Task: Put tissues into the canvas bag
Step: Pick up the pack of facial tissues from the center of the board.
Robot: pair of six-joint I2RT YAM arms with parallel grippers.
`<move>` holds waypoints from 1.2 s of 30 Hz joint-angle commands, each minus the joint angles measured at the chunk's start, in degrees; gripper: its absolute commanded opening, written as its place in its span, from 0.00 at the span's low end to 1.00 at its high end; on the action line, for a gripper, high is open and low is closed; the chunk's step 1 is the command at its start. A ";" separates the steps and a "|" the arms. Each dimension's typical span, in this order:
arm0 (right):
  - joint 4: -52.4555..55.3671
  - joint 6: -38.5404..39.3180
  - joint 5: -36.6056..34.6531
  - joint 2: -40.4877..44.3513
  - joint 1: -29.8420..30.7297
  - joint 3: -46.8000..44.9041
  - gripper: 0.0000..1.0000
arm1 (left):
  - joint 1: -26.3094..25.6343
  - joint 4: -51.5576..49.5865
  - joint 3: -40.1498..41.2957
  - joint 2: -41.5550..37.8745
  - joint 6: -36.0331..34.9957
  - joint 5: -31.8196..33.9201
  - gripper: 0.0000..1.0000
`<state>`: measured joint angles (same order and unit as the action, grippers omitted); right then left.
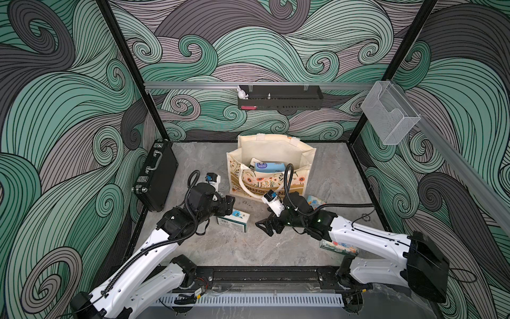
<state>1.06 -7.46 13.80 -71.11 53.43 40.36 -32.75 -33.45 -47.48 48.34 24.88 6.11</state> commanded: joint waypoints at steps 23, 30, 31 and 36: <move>-37.45 4.79 2.57 -31.15 4.13 0.26 1.00 | 1.72 7.93 9.00 5.40 6.63 -0.40 0.62; -44.38 3.33 -1.53 -35.85 4.53 1.73 0.81 | 1.73 5.05 8.18 1.88 8.30 -0.84 0.63; -44.24 3.45 -1.49 -35.80 4.57 1.61 0.73 | 1.73 4.00 7.74 0.93 7.97 -0.62 0.64; -39.36 5.35 0.01 -28.45 5.15 -2.06 0.49 | 2.24 -2.95 1.19 -3.26 2.84 1.93 0.66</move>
<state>-39.29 -3.44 13.58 -104.66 58.04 40.01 -31.24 -31.86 -41.04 47.44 30.61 5.87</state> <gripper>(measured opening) 0.526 0.659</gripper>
